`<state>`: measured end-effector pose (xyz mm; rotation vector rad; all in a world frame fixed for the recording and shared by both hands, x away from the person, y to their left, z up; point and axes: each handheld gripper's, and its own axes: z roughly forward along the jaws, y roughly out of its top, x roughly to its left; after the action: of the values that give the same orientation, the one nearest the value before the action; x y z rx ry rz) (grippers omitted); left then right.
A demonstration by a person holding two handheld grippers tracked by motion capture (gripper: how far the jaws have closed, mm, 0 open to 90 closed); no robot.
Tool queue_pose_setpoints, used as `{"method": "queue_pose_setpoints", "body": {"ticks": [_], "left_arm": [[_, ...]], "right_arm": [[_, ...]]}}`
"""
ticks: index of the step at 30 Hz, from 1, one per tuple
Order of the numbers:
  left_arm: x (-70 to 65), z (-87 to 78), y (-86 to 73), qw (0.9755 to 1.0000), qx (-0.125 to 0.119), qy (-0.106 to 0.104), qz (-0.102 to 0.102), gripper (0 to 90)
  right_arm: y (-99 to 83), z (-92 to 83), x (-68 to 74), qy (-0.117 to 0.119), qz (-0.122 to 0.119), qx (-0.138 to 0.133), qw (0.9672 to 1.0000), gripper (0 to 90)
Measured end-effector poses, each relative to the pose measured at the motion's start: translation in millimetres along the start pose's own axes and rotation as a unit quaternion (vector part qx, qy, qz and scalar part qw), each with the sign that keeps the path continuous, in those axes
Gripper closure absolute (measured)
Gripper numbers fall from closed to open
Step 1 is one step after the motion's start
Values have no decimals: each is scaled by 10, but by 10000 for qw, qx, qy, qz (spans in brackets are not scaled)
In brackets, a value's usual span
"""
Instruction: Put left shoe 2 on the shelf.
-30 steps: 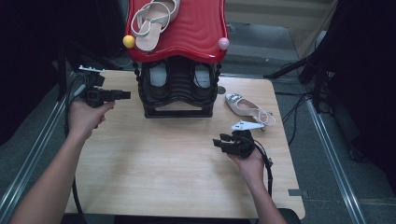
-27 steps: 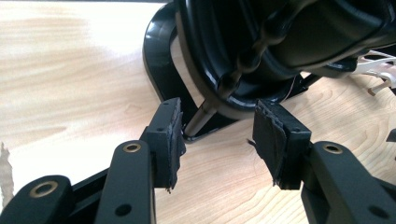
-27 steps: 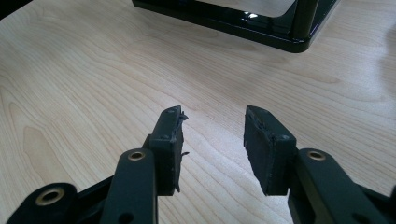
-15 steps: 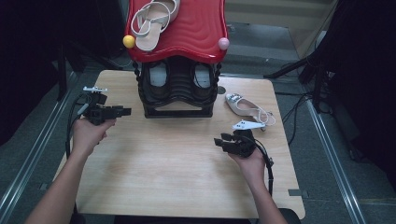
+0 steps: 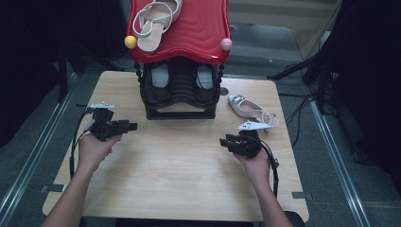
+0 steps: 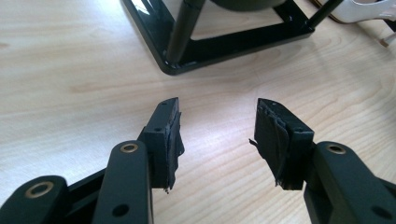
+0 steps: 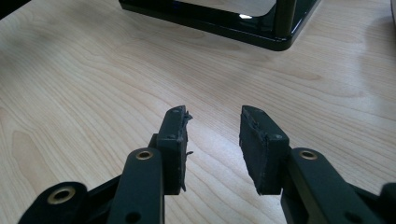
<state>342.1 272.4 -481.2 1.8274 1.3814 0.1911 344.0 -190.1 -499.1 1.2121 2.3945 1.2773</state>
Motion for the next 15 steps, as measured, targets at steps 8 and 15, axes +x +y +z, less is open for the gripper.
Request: {"method": "queue_pose_setpoints", "body": {"ticks": [8,15], "left_arm": [[-18,48,-154,9999,113,-60,11,503],[-38,66,-208,9998,118,-110,119,502]], "right_arm": [[1,4,-53,-115,34,55,9999,713],[15,14,-125,-18,176,135,9998,886]]}}
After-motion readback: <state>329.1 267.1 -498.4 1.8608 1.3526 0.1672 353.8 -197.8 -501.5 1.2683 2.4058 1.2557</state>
